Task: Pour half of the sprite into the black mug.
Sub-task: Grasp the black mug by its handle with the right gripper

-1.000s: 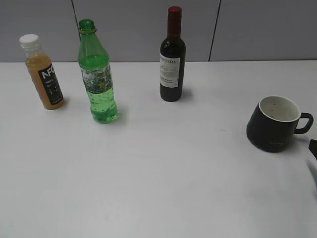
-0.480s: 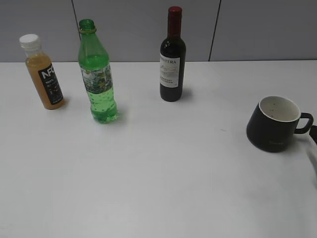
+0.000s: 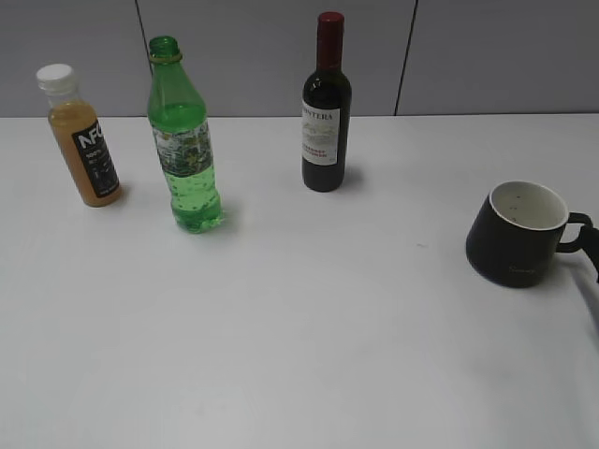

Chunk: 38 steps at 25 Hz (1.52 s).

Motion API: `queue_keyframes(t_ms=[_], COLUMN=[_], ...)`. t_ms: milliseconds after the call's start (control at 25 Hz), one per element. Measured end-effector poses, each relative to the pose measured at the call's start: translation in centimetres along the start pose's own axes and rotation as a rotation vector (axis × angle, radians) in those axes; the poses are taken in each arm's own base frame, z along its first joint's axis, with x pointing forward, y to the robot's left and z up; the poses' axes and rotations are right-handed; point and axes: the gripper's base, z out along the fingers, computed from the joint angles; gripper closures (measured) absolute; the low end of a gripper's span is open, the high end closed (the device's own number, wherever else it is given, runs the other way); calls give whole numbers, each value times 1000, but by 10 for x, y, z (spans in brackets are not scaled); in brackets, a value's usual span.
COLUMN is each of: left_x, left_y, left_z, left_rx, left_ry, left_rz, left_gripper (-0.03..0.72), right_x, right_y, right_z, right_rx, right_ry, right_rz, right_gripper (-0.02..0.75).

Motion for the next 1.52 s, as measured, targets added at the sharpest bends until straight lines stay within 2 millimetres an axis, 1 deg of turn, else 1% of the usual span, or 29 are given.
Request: queue_keyframes(t_ms=[280,520,880,960,1160,1360,1520], left_x=[0,0,0,0,0,0,0], left_y=[0,0,0,0,0,0,0], left_z=[0,0,0,0,0,0,0], left_rx=[0,0,0,0,0,0,0], left_ry=[0,0,0,0,0,0,0], left_rz=[0,0,0,0,0,0,0], left_gripper=[167,167,167,167,167,167,167], right_x=[12,7,5,6,16,13,15], right_y=[0,-5,-8,-9,-7,-10,-11], right_z=[4,13,17,19,23,28,33], right_rx=[-14,-23,-22,-26,-60,-62,-79], right_ry=[41,13,2,4,35,19,21], right_rz=[25,1,-7,-4,23,24,36], right_gripper=[146,146,146,146,146,146,146])
